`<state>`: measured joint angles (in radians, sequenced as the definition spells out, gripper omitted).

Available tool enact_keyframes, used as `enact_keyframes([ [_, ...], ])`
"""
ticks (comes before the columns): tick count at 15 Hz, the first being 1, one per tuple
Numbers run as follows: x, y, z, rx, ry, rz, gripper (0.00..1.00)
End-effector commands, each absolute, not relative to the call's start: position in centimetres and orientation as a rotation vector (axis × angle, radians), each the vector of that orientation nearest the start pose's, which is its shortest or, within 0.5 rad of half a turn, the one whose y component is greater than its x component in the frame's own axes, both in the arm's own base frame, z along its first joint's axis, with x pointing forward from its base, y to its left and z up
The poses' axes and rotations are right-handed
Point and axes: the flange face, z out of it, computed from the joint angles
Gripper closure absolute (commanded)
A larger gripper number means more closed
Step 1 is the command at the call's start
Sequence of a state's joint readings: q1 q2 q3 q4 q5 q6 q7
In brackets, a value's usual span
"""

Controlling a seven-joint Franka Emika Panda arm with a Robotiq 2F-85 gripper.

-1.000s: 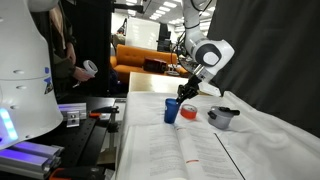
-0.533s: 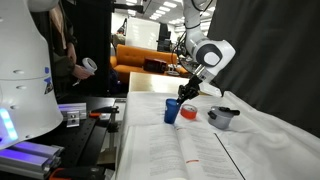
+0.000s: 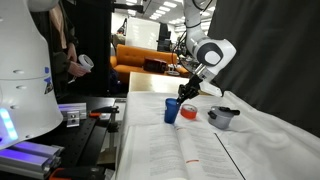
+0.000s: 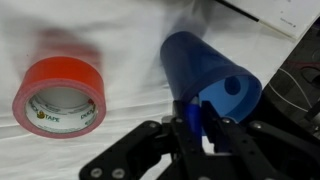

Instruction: Take the marker out of the cup and put it on the book

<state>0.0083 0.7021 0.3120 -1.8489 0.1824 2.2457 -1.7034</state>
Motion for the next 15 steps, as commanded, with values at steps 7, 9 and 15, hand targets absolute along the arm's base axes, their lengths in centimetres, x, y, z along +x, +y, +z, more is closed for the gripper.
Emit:
enact_keyframes([
  [7,58.1,18.1,17.0,2.154,2.834,0.006,0.94],
  [9,58.0,18.3,16.8,2.158,2.838,0.014,0.94],
  [15,57.3,18.7,15.4,2.156,2.853,0.006,0.94],
])
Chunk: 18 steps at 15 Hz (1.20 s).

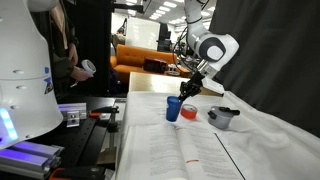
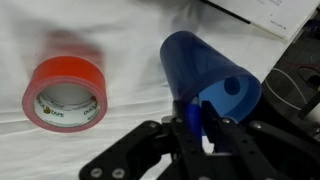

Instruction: Take the marker out of the cup and put it on the book

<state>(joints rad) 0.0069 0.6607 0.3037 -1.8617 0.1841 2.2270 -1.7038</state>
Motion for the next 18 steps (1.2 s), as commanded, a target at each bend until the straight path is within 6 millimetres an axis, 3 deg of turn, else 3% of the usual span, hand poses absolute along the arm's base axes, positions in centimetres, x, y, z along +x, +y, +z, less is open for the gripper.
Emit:
enact_keyframes([
  [1,57.1,18.7,14.8,2.158,2.858,-0.004,0.94],
  [5,56.6,18.5,12.9,2.166,2.872,-0.024,0.94],
  [12,56.8,18.4,13.1,2.16,2.876,-0.012,0.94],
  [13,56.8,18.3,13.1,2.159,2.878,-0.009,0.68],
  [14,56.8,18.6,13.5,2.168,2.863,-0.051,0.77],
  [16,56.7,18.5,13.2,2.168,2.867,-0.055,0.68],
  [18,56.7,18.5,13.1,2.168,2.867,-0.056,0.68],
])
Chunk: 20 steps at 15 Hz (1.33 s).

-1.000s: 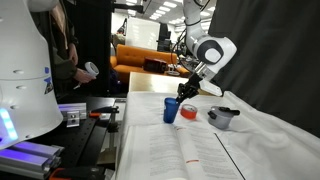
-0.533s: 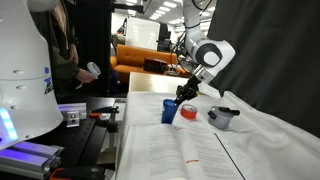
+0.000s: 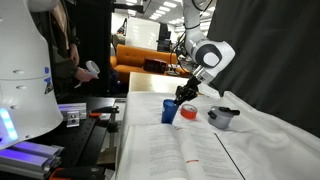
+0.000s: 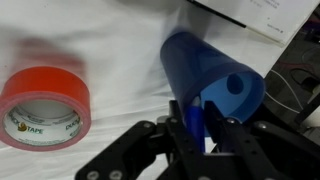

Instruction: Take the marker out of the cup and put it on the book

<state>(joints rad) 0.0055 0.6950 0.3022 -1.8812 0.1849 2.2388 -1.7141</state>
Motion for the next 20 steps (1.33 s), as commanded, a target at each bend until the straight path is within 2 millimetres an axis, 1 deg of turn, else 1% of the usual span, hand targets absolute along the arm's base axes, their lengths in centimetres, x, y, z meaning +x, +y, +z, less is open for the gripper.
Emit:
enact_keyframes([
  [1,56.7,18.5,13.1,2.168,2.867,-0.055,0.68],
  [10,56.7,18.5,13.1,2.168,2.867,-0.055,0.68],
  [11,56.7,18.5,13.1,2.168,2.867,-0.055,0.43],
  [12,56.8,18.5,13.3,2.164,2.866,-0.053,0.42],
  [14,57.1,18.4,13.6,2.163,2.859,-0.041,0.3],
  [16,57.4,18.3,14.0,2.16,2.854,-0.033,0.14],
  [18,57.6,18.3,14.2,2.161,2.852,-0.029,0.0],
  [20,57.6,18.4,14.3,2.158,2.855,-0.025,0.0],
])
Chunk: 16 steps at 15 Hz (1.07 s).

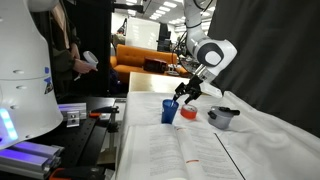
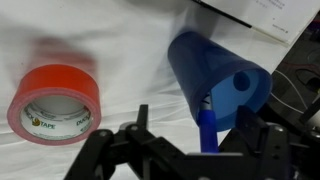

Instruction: Take the marker out of the cup and put it on the book

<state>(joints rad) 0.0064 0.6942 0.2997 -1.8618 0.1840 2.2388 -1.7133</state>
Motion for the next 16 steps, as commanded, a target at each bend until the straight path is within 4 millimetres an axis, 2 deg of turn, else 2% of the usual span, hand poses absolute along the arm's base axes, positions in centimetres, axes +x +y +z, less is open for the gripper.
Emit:
enact_keyframes([
  [1,57.7,18.4,14.4,2.158,2.856,-0.024,0.0],
  [9,58.6,19.8,16.4,2.109,2.864,0.058,0.0],
  [16,56.5,21.3,16.9,2.126,2.933,0.0,0.0],
])
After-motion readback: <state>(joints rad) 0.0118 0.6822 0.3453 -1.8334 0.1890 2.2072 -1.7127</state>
